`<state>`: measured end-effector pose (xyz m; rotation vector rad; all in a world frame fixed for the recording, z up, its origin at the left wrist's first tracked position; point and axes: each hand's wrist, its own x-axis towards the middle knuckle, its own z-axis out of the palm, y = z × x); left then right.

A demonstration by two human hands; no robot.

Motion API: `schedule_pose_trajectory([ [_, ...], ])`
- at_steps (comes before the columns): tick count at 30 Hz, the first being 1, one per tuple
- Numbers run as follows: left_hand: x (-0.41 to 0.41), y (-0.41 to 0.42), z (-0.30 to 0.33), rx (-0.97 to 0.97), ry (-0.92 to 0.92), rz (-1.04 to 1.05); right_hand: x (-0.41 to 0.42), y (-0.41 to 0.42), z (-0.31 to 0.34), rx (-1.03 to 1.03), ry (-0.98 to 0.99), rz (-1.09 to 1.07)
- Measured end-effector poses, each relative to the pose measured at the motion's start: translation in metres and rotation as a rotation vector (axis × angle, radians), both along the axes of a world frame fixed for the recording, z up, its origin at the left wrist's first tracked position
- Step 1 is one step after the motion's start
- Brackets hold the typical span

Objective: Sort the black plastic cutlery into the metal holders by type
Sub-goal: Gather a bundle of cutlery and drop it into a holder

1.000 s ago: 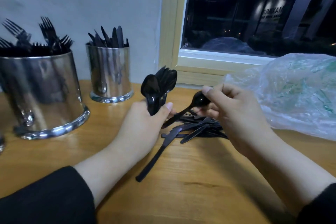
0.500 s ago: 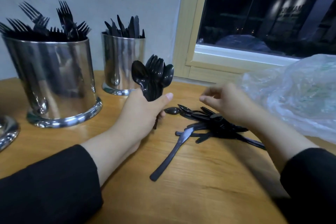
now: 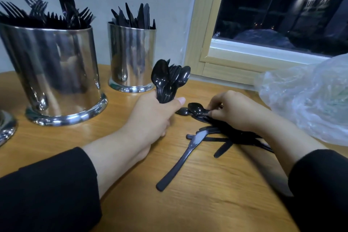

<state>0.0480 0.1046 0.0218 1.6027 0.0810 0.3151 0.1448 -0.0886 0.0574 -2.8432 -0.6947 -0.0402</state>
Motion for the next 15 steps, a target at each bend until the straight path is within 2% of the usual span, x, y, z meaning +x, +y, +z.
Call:
schedule_pose_trajectory([
  [4,0.001,0.0,-0.001,-0.036,-0.011,0.016,-0.002,-0.001,0.009,0.245,0.02,0.011],
  [9,0.0,-0.002,0.001,-0.096,-0.027,0.005,-0.02,0.005,0.028,0.653,-0.012,0.004],
  [12,-0.002,-0.005,0.002,-0.141,-0.07,-0.003,-0.033,0.018,0.034,0.866,0.214,0.124],
  [15,-0.006,-0.008,0.005,-0.107,-0.109,-0.108,-0.038,0.034,0.026,0.953,0.368,0.197],
])
